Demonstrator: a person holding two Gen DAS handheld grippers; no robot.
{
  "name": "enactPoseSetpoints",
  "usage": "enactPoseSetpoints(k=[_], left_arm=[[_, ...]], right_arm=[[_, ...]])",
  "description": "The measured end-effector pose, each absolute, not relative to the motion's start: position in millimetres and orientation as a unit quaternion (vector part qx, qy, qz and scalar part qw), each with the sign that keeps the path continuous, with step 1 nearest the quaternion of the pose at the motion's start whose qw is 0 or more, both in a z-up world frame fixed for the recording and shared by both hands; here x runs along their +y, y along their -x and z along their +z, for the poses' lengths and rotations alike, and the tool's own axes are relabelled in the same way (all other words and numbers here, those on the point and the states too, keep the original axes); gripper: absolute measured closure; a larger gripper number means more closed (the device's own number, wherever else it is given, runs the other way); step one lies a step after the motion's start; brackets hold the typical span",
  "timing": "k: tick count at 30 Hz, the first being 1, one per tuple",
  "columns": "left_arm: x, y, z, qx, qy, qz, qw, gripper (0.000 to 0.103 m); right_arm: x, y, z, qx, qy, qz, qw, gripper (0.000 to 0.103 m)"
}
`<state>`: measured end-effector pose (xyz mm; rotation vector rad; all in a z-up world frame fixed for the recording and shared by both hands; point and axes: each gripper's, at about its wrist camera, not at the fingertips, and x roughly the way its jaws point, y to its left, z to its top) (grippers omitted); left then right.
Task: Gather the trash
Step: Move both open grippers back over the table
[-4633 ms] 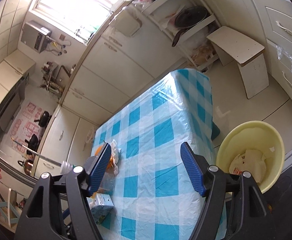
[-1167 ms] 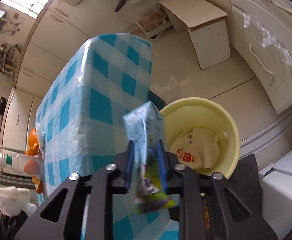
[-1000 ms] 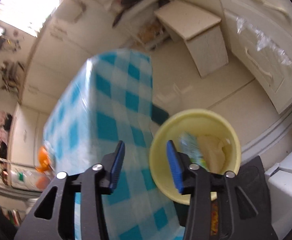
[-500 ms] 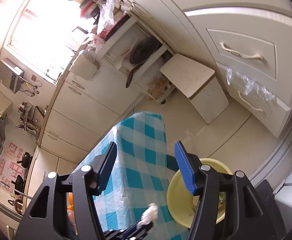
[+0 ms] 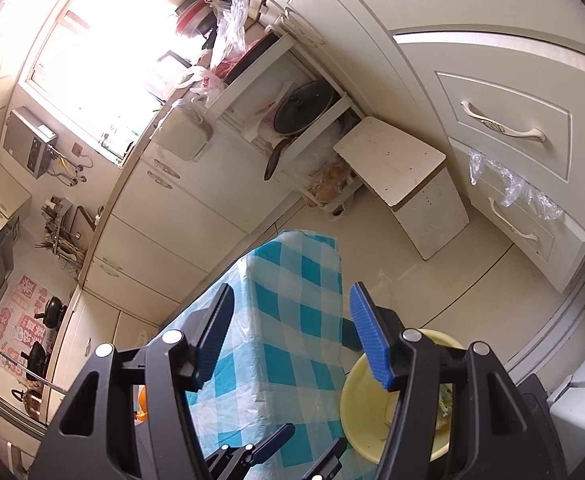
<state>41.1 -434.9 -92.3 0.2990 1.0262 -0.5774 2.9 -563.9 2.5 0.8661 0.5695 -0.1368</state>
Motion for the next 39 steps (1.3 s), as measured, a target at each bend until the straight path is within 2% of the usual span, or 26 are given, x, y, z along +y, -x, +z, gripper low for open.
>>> enactPoseSetpoints(k=[22, 30, 39], left_arm=[[-388, -29, -78, 0.464, -0.143, -0.249, 0.838, 0.041], [-372, -19, -74, 0.458, -0.155, -0.239, 0.842, 0.036], [-298, 4, -64, 0.453, -0.161, -0.213, 0.851, 0.028]], right_arm=[[-539, -19, 9, 0.291, -0.391, -0.046, 0.872, 0.043], [-523, -24, 15, 0.296, -0.377, -0.035, 0.877, 0.038], [-488, -39, 22, 0.310, -0.354, -0.011, 0.882, 0.038]])
